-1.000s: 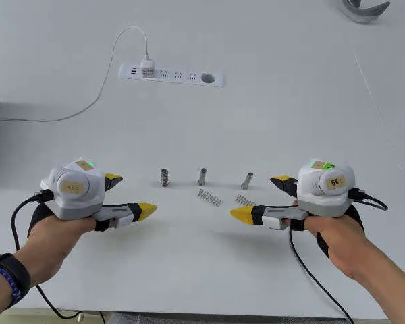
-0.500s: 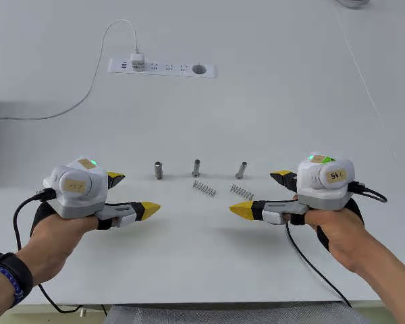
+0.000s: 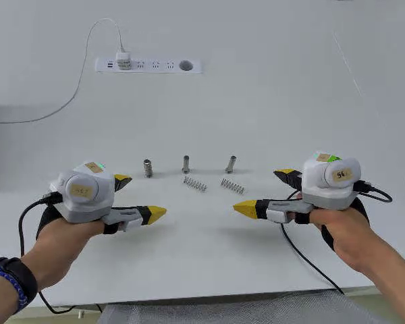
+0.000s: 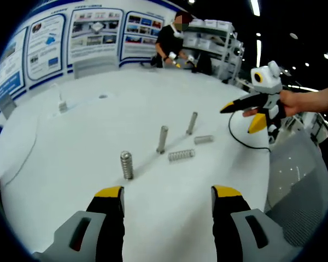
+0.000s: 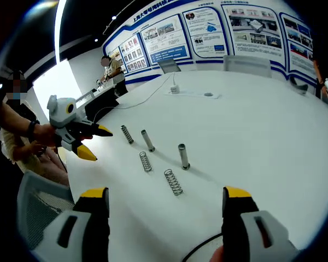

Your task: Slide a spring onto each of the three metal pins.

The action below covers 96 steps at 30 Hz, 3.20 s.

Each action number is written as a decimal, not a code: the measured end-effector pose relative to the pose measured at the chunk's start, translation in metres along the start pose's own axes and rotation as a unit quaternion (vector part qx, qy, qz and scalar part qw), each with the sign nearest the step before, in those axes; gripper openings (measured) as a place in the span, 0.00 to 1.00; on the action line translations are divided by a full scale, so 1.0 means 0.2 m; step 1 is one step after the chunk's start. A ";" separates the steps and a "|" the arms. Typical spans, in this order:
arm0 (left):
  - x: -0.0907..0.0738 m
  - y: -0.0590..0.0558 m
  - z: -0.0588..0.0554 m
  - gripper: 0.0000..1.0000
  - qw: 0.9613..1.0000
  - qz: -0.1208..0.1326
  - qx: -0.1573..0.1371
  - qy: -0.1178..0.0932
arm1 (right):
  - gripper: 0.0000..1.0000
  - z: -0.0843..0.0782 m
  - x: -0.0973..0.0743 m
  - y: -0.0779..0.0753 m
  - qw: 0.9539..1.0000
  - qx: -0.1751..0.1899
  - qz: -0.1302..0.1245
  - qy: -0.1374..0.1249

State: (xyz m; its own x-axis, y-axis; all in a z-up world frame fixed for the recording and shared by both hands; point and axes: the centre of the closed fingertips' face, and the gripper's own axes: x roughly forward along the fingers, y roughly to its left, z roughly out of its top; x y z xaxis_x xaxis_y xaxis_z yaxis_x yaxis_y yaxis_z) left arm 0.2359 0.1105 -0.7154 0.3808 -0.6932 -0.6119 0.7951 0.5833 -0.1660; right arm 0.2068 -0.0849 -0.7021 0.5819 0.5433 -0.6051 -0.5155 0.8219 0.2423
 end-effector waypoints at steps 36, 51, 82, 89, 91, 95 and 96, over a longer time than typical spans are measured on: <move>0.32 -0.25 0.07 0.65 0.974 -0.098 0.183 0.087 | 0.87 -0.10 -0.15 -0.03 1.000 0.022 -0.005 -0.020; 0.44 -0.28 0.06 0.63 0.967 -0.119 0.197 0.111 | 0.86 -0.12 -0.17 -0.04 0.999 0.026 0.001 -0.023; 0.37 -0.25 -0.04 0.38 0.975 -0.091 0.151 0.136 | 0.86 -0.13 -0.14 0.02 1.000 0.006 0.022 0.000; 0.35 -0.25 -0.07 0.29 0.975 -0.089 0.150 0.136 | 0.86 -0.12 -0.14 0.04 1.000 0.001 0.025 0.003; 0.35 -0.24 -0.08 0.25 0.975 -0.088 0.152 0.136 | 0.86 -0.13 -0.13 0.04 1.000 0.001 0.026 0.005; 0.34 -0.25 -0.09 0.21 0.976 -0.087 0.146 0.134 | 0.86 -0.13 -0.13 0.06 1.000 -0.001 0.030 0.007; 0.33 -0.25 -0.09 0.18 0.976 -0.087 0.147 0.134 | 0.86 -0.13 -0.12 0.07 1.000 -0.001 0.030 0.008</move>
State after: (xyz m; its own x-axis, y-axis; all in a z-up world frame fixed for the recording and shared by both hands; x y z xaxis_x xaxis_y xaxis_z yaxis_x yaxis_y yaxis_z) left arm 0.2122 0.0432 -0.7618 0.1222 -0.6127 -0.7808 0.9527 0.2930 -0.0808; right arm 0.1696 -0.0917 -0.7027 0.5400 0.5890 -0.6012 -0.5511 0.7873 0.2764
